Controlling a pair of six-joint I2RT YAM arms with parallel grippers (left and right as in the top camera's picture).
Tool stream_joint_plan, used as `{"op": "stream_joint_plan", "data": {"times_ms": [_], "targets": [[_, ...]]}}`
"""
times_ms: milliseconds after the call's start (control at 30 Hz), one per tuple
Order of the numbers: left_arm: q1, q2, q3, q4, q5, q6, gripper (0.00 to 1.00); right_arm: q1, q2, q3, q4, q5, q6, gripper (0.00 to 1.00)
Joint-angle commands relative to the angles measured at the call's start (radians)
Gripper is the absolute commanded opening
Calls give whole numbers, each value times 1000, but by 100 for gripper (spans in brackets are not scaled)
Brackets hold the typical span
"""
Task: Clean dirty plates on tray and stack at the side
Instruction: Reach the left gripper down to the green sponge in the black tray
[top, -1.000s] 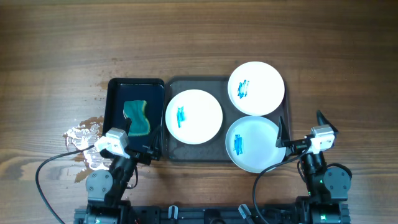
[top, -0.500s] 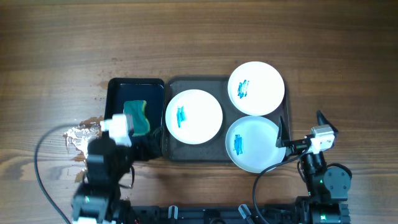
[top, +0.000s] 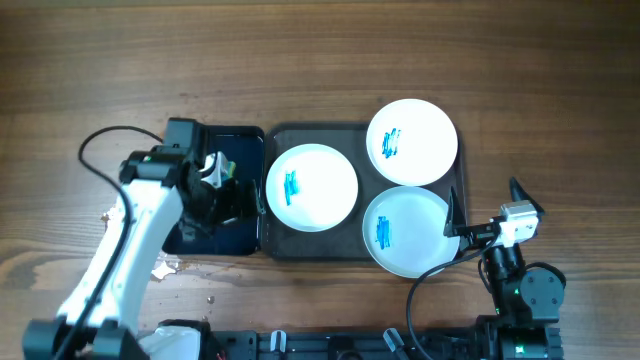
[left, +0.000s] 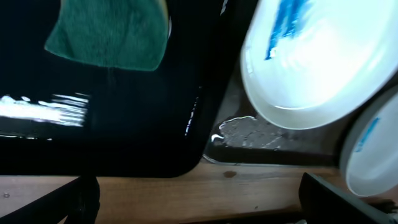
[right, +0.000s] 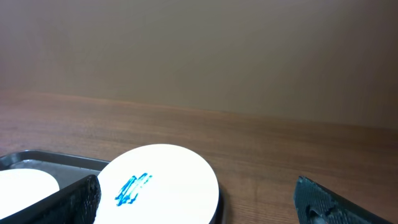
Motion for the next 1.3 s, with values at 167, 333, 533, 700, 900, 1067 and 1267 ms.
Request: {"op": "stream_joint_plan", "data": {"times_ms": [167, 333, 533, 700, 900, 1067, 1267], "targets": [[6, 37, 16, 48, 4, 2, 100, 4, -4, -1, 3, 6, -18, 100], [6, 37, 16, 50, 4, 2, 100, 4, -4, -1, 4, 5, -17, 100], [6, 37, 16, 58, 5, 2, 100, 4, -4, -1, 5, 4, 28, 100], [6, 37, 16, 72, 5, 2, 100, 4, -4, 18, 51, -270, 74, 100], [6, 37, 16, 92, 5, 2, 100, 4, 114, 225, -79, -335, 196, 100], [6, 37, 16, 108, 5, 2, 100, 4, 442, 491, -314, -417, 190, 100], [6, 37, 16, 142, 5, 2, 100, 5, 956, 878, -718, -560, 175, 100]]}}
